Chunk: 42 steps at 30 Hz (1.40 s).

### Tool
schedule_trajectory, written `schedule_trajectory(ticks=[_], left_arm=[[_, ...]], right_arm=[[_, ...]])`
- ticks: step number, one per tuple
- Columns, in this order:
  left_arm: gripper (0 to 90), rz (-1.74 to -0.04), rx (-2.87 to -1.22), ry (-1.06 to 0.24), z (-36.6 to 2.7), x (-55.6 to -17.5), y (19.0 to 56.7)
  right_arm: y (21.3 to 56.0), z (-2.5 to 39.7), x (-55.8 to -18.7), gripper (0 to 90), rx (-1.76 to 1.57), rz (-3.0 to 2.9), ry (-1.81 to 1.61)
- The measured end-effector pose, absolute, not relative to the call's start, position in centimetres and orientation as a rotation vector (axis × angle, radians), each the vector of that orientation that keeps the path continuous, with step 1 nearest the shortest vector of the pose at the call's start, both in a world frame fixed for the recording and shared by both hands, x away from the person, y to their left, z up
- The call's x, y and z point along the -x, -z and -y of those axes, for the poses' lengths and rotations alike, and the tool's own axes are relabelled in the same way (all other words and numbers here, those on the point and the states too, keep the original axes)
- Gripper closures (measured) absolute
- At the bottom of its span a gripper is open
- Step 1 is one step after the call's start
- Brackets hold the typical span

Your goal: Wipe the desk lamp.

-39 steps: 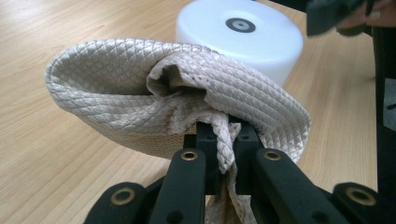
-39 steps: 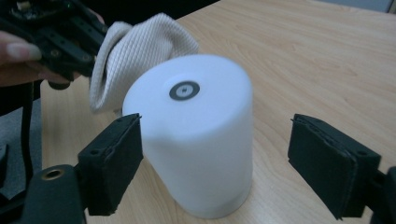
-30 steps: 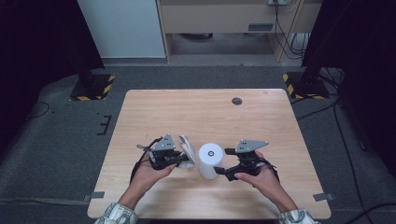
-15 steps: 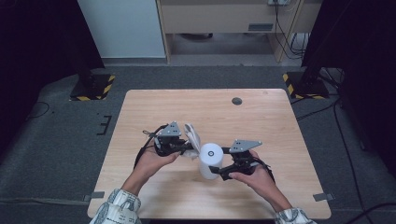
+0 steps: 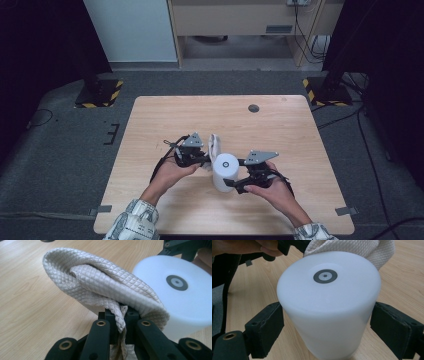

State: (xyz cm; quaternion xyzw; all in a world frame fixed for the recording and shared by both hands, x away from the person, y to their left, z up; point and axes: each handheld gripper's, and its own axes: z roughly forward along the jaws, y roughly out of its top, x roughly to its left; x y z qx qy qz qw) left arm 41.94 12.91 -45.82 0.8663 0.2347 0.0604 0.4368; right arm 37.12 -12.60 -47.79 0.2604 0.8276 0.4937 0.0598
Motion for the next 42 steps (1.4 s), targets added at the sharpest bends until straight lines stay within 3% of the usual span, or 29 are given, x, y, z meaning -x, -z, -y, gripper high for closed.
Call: schedule_trajectory(ticks=[14, 24, 42], left_arm=[[85.2, -0.600, -2.245, -0.164, -12.0, -41.9, 48.2], [85.2, -0.601, -2.168, -0.162, -11.9, -42.6, 46.7], [85.3, -0.602, -2.247, -0.159, -12.4, -41.3, 48.4]], right_arm=[[47.8, 12.5, -37.2, 11.9, -0.786, -2.505, -1.486], [47.8, 12.5, -37.2, 11.8, -0.791, -2.504, -1.479], [47.8, 12.4, -36.9, 12.1, -0.765, -2.526, -1.475]])
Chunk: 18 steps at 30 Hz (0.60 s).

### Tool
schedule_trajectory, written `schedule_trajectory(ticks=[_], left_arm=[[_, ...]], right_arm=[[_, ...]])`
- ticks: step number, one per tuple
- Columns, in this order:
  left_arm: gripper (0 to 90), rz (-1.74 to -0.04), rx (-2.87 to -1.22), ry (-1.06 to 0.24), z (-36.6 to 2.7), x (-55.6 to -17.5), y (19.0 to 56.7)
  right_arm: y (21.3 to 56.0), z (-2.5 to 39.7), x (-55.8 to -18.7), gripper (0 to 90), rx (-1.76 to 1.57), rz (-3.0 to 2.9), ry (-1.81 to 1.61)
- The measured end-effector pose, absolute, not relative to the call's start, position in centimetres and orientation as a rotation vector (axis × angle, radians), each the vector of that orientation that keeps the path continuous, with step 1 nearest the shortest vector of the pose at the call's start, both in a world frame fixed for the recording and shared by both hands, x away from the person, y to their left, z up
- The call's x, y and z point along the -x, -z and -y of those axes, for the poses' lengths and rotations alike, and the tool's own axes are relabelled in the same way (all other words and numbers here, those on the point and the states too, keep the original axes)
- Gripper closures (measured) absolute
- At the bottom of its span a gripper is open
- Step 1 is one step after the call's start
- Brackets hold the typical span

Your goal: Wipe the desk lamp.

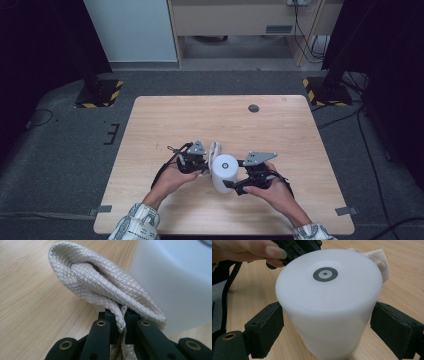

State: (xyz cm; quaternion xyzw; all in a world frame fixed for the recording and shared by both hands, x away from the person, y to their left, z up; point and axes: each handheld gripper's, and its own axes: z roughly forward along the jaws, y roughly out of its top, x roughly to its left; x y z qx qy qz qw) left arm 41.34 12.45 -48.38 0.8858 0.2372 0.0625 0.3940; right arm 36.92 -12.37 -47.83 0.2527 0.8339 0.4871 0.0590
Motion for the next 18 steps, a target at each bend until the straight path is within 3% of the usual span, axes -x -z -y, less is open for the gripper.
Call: schedule_trajectory(ticks=[8, 18], left_arm=[[85.3, -0.611, -2.255, -0.135, -12.3, -41.8, 49.0], [85.2, -0.585, -2.197, -0.163, -12.1, -42.6, 45.8]], right_arm=[[47.9, 12.4, -36.9, 12.9, -0.753, -2.530, -1.464], [48.0, 12.3, -36.8, 14.3, -0.748, -2.536, -1.448]])
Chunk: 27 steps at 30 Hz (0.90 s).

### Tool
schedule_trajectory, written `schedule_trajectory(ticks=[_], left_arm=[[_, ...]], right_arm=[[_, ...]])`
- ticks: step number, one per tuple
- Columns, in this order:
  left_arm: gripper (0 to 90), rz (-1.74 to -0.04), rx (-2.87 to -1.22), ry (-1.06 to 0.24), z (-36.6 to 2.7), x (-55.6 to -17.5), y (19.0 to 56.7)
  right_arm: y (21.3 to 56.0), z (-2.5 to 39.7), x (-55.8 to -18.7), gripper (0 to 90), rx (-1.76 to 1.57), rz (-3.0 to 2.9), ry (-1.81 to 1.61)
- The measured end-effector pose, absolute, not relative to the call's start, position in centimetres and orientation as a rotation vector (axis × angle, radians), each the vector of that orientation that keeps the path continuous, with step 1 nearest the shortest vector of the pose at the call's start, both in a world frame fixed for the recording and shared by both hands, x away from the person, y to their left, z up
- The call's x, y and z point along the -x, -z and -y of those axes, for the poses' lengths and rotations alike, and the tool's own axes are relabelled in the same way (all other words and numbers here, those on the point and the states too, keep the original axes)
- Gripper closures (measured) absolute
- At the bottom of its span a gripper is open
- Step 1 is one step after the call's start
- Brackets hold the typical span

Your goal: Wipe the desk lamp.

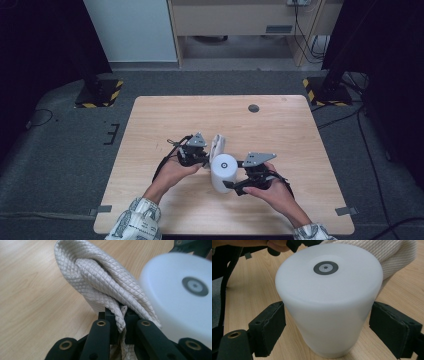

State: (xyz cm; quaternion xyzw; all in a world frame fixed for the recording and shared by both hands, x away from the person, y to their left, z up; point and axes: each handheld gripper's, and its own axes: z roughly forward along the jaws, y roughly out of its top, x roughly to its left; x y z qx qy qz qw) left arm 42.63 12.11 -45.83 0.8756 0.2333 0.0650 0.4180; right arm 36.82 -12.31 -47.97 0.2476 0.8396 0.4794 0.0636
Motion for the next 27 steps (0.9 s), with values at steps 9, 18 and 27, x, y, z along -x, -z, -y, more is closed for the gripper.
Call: schedule_trajectory(ticks=[9, 18, 27], left_arm=[[85.3, -0.578, -2.225, -0.158, -11.5, -43.2, 46.0], [85.2, -0.575, -2.222, -0.159, -11.5, -43.2, 46.1], [85.3, -0.585, -2.246, -0.146, -11.5, -43.2, 47.4]], right_arm=[[48.0, 12.4, -36.8, 14.7, -0.746, -2.536, -1.453], [48.0, 12.4, -36.8, 14.8, -0.747, -2.536, -1.454], [48.0, 12.5, -36.8, 14.8, -0.747, -2.536, -1.455]])
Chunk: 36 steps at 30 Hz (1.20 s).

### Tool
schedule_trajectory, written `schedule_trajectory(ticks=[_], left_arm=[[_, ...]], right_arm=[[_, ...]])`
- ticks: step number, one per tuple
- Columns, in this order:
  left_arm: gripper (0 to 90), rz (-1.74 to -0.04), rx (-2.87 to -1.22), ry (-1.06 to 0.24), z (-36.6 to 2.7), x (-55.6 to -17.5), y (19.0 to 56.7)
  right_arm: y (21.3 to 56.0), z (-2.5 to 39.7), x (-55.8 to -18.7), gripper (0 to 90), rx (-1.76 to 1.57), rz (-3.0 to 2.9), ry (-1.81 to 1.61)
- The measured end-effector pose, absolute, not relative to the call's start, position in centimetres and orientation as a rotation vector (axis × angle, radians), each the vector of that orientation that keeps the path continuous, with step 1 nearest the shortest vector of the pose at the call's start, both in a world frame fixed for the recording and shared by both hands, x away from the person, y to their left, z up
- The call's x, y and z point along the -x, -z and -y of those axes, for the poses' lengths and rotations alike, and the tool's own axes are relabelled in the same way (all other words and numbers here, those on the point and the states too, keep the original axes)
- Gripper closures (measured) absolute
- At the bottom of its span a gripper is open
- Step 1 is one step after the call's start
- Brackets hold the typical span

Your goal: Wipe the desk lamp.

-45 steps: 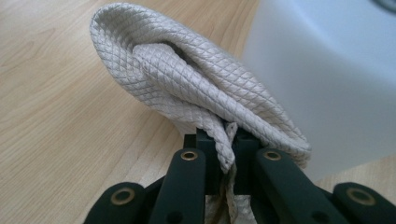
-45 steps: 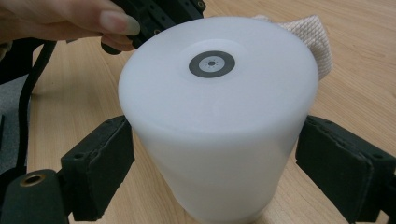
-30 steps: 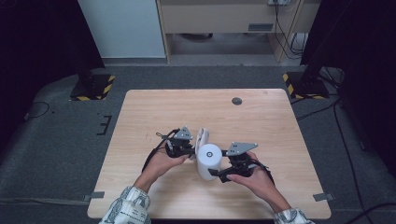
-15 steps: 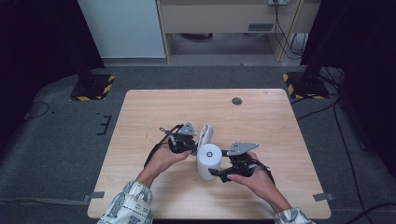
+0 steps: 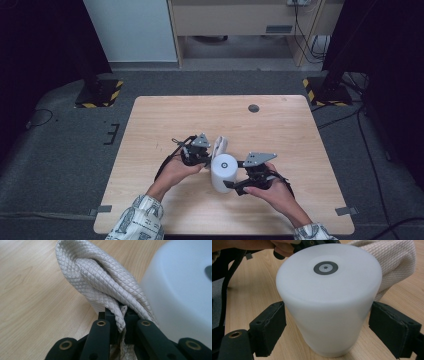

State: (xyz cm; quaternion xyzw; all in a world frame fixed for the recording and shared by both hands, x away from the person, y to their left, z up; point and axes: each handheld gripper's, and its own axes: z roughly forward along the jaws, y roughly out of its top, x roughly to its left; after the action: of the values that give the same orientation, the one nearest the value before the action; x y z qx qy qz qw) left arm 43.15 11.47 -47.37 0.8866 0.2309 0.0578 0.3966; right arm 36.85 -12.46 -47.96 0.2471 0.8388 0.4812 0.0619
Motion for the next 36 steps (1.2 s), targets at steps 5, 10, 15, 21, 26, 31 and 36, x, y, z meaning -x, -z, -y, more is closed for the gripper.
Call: schedule_trajectory(ticks=[5, 10, 15, 21, 26, 31, 36], left_arm=[[85.3, -0.596, -2.281, -0.143, -11.4, -43.0, 48.6], [85.2, -0.612, -2.274, -0.136, -11.5, -42.9, 49.3], [85.3, -0.609, -2.284, -0.173, -11.4, -42.6, 49.5], [85.4, -0.617, -2.255, -0.172, -12.6, -41.1, 49.0], [85.3, -0.606, -2.243, -0.181, -13.6, -39.8, 48.4], [85.2, -0.595, -2.239, -0.179, -14.1, -38.1, 47.9], [85.1, -0.582, -2.241, -0.169, -14.1, -36.6, 47.7]], right_arm=[[48.0, 12.4, -36.9, 14.5, -0.747, -2.536, -1.455], [48.0, 12.5, -36.9, 14.6, -0.748, -2.533, -1.452], [48.0, 12.5, -36.9, 14.6, -0.751, -2.531, -1.450], [47.9, 12.5, -36.9, 14.8, -0.752, -2.527, -1.447], [47.9, 12.4, -36.8, 14.9, -0.753, -2.523, -1.443], [47.9, 12.4, -36.8, 15.1, -0.758, -2.520, -1.438], [47.9, 12.3, -36.8, 14.7, -0.756, -2.517, -1.437]])
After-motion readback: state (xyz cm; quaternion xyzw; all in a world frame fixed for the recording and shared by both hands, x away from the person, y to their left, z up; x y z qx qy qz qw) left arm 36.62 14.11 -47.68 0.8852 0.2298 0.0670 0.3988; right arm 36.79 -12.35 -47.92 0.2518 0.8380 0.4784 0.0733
